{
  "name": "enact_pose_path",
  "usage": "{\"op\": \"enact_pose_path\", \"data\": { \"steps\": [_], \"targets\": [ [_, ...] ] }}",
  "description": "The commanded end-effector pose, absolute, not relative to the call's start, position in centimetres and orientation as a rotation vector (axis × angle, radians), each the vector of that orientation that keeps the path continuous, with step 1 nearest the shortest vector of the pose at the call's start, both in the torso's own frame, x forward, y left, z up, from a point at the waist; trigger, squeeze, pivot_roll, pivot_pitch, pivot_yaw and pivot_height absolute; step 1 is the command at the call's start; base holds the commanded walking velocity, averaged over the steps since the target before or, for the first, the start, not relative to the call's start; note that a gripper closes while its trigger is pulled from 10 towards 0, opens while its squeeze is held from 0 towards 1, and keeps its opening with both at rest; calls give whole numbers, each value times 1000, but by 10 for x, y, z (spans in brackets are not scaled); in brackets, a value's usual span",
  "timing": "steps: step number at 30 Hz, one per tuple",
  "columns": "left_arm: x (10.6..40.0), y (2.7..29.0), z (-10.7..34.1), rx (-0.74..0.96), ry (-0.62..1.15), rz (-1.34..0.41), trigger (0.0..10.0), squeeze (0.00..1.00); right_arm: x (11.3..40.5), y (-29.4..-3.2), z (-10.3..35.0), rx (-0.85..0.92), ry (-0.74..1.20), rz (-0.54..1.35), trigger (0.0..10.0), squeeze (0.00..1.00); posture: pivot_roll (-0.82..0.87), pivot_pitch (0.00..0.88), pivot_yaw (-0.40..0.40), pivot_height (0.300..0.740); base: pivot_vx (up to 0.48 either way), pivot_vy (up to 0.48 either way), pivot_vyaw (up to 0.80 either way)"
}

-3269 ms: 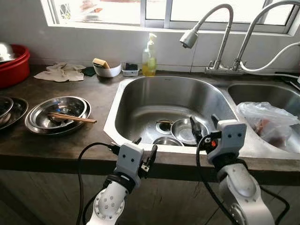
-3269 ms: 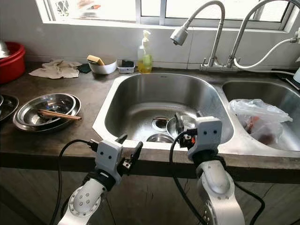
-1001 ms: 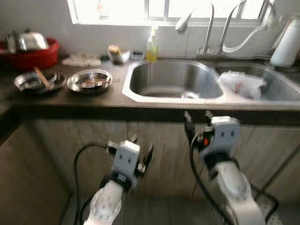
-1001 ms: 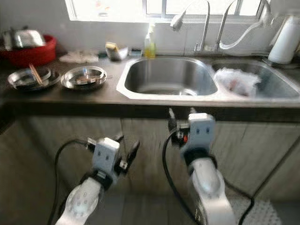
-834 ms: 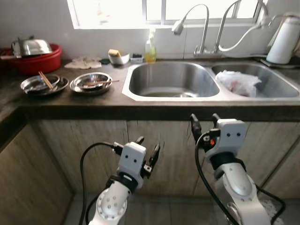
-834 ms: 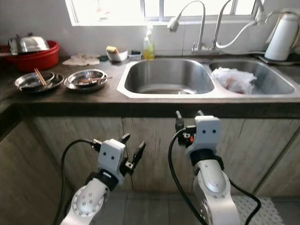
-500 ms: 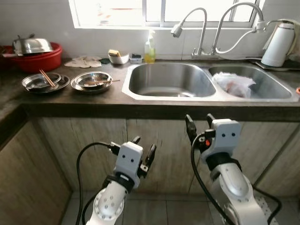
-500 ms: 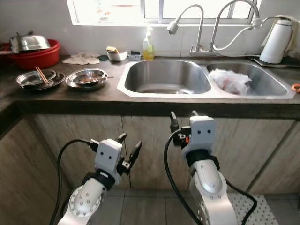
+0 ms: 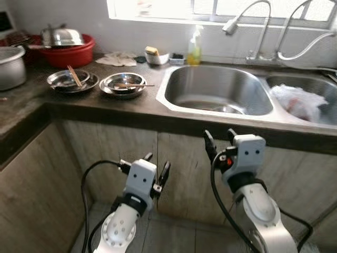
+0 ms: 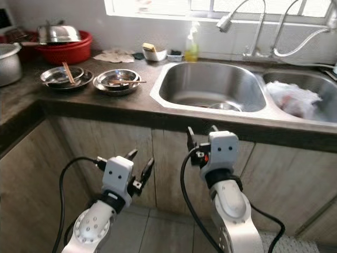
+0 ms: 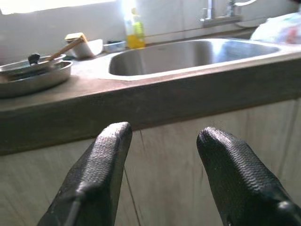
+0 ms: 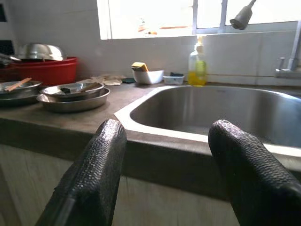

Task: Kitchen organization

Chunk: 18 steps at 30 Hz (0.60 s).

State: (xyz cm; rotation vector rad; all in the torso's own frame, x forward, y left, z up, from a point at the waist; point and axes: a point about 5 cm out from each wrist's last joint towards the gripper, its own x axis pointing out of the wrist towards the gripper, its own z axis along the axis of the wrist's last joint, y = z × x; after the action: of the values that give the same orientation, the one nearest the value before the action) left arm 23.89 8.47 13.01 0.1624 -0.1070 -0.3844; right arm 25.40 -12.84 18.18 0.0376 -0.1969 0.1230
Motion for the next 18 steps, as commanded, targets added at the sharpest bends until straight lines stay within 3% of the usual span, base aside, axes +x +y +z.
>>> {"op": "enact_pose_path", "data": {
  "steps": [1,11,18],
  "targets": [
    [239,83,130,174,-110,-394,10000,0,256,-131,182,30,-196,111,10000,0,2,0,-45,740,296,-371,800],
    [241,84,129,162,-99,-375,10000,0,258,-131,183,26,-194,116,10000,0,2,0,-48,740,26,0,800],
    [241,84,130,162,-100,-373,10000,0,259,-131,183,41,-195,112,10000,0,3,0,-50,740,0,0,0]
  ]
}}
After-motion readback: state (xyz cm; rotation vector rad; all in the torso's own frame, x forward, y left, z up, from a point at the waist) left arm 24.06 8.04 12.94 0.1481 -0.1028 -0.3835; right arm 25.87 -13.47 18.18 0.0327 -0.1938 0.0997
